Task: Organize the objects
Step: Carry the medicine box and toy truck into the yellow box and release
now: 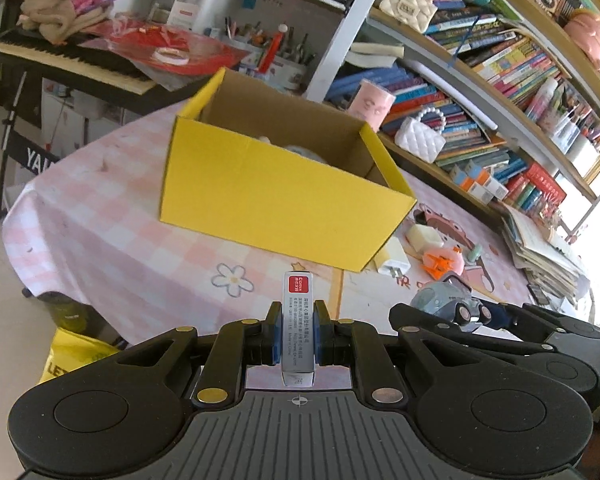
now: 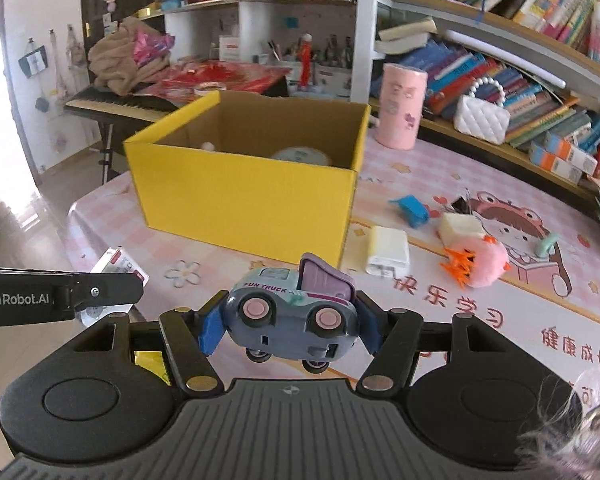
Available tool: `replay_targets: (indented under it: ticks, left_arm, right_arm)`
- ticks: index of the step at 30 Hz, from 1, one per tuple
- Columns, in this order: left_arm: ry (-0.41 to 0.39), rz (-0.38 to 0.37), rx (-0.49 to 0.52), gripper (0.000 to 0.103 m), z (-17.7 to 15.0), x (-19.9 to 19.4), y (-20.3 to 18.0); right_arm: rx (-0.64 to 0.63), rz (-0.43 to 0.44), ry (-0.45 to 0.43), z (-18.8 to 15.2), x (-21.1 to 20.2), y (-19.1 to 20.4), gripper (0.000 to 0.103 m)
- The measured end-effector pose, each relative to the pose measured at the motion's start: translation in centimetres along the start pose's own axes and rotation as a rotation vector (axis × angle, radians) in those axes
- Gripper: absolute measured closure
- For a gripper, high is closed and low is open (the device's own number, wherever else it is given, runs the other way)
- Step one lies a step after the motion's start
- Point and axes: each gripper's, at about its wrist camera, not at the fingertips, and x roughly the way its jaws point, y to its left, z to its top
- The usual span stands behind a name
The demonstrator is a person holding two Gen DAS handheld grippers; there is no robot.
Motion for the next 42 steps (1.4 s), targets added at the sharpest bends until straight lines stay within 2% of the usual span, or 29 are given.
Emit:
replay_targets:
  ticks: [10, 22, 29, 36, 42]
  left_arm:
    - [-0.037, -0.025, 0.022, 0.09, 0.5, -1.8, 2.0]
    - [-0.048, -0.073, 0.044, 0.09, 1.8, -2.4, 3.0]
    - [-0.114, -0.084, 0.037, 0.09, 5.9, -1.3, 2.3]
    - [-0.17, -0.051, 0.054, 0.09, 10.2, 1.1, 1.1]
    - [-0.163, -0.007, 0.033, 0.09, 12.2, 4.6, 0.5]
  right_arm:
    - [0.015, -0.022, -0.013, 0.4, -0.4, 2.7, 0.041]
    - [0.048, -0.053, -0.019, 1.4, -0.1, 3.8, 0.041]
    - [0.078, -0.076, -0.091, 4.9, 0.9, 2.2, 0.041]
    - [0.034, -0.075, -0.18, 9.6, 3.6, 0.2, 0.041]
    - [-0.061, -0.028, -0.152, 12.4, 8.0, -0.6, 0.041]
